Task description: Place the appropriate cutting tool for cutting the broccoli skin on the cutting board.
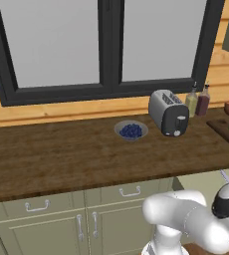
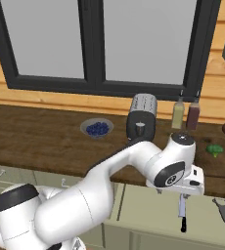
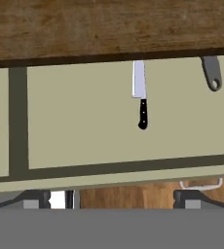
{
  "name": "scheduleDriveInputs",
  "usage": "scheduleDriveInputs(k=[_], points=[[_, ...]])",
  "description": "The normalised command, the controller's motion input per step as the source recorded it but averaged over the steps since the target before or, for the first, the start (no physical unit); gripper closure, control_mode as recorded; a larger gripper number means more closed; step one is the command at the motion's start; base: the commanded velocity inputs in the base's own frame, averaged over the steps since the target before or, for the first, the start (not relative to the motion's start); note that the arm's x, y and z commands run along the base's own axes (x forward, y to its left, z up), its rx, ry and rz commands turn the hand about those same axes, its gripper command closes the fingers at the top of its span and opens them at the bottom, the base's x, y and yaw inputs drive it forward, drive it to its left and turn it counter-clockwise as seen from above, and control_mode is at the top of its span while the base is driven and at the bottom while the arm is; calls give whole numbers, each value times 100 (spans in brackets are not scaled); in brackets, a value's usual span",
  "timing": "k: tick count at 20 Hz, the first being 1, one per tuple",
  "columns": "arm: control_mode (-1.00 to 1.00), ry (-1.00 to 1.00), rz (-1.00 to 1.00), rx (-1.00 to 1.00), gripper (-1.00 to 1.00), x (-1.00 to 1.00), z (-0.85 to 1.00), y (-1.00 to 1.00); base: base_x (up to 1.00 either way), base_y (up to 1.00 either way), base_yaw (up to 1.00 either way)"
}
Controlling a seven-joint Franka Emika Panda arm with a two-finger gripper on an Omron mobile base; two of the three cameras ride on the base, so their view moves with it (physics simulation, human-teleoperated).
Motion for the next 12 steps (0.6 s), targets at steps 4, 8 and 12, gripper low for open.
scheduleDriveInputs(k=[4,8,12], points=[[-100,6,0,-1,-100,18,-22,30,0,0,0],[-100,2,0,0,-100,4,-9,2,0,0,0],[-100,0,0,0,-100,0,-2,-3,0,0,0]])
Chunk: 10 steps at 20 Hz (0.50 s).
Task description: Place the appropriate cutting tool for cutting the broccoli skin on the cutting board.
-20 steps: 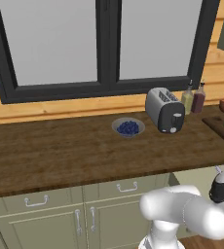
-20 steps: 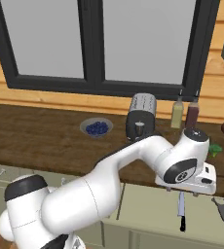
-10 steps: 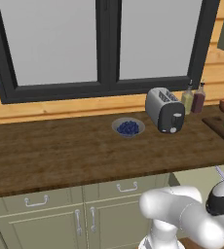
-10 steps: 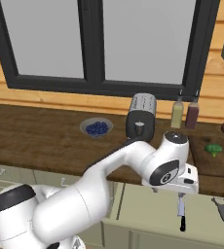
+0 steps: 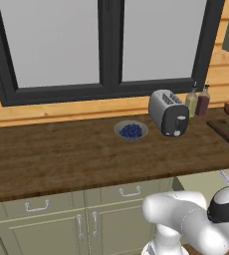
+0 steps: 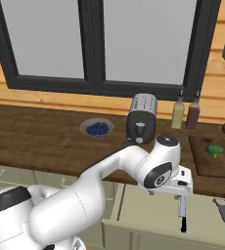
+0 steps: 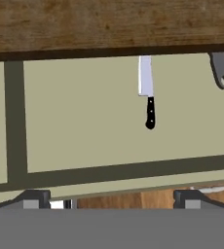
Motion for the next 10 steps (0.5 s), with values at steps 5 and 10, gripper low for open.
scheduleDriveInputs(k=[5,10], points=[[-100,0,0,0,-100,0,-7,-13,0,0,0],[-100,0,0,0,-100,0,-8,-8,0,0,0]])
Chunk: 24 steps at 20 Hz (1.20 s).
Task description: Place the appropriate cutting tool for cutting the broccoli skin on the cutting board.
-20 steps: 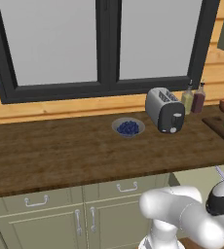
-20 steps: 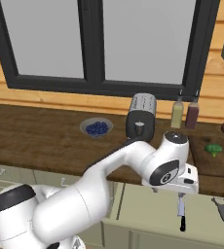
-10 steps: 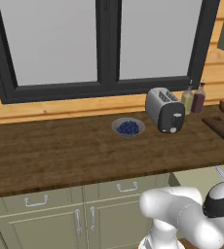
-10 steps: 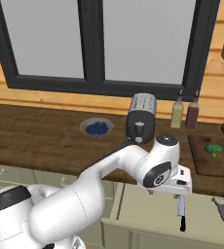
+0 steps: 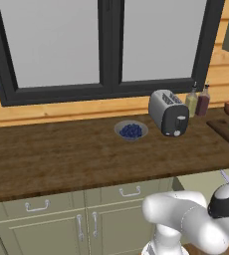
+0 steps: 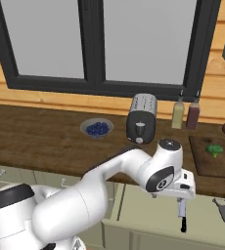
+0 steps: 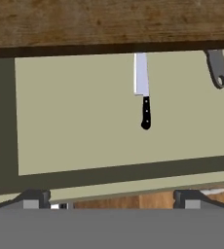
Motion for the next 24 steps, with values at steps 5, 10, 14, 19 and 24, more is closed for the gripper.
scheduleDriveInputs(k=[5,10,14,19,24], points=[[-100,0,0,0,-100,0,-16,-3,0,0,0],[-100,0,0,0,-100,0,-17,-1,0,0,0],[-100,3,0,0,-100,0,0,0,0,0,0],[-100,4,0,0,-100,0,-4,0,0,0,0],[-100,3,0,0,-100,5,-20,0,0,0,0]])
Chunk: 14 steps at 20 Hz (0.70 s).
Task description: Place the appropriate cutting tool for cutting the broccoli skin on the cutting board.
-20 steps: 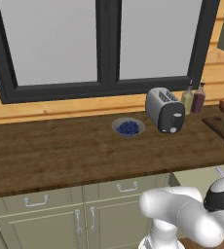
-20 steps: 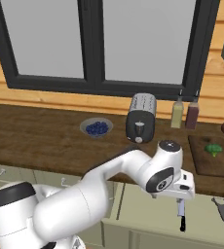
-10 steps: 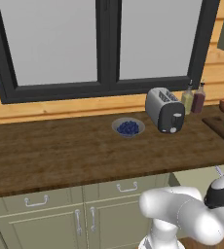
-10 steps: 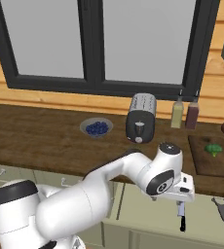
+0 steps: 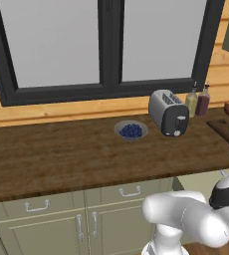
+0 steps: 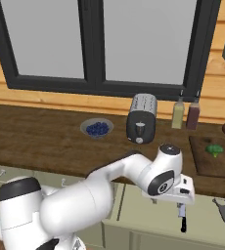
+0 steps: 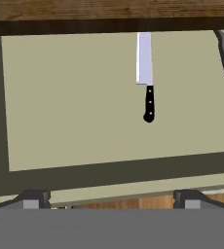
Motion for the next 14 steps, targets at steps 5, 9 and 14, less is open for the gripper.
scheduleDriveInputs(k=[5,9,14], points=[[-100,0,0,0,-100,27,-35,-9,0,0,0],[-100,0,2,0,-100,50,-29,-48,0,0,0],[-100,0,7,5,-100,18,-6,-45,0,0,0]])
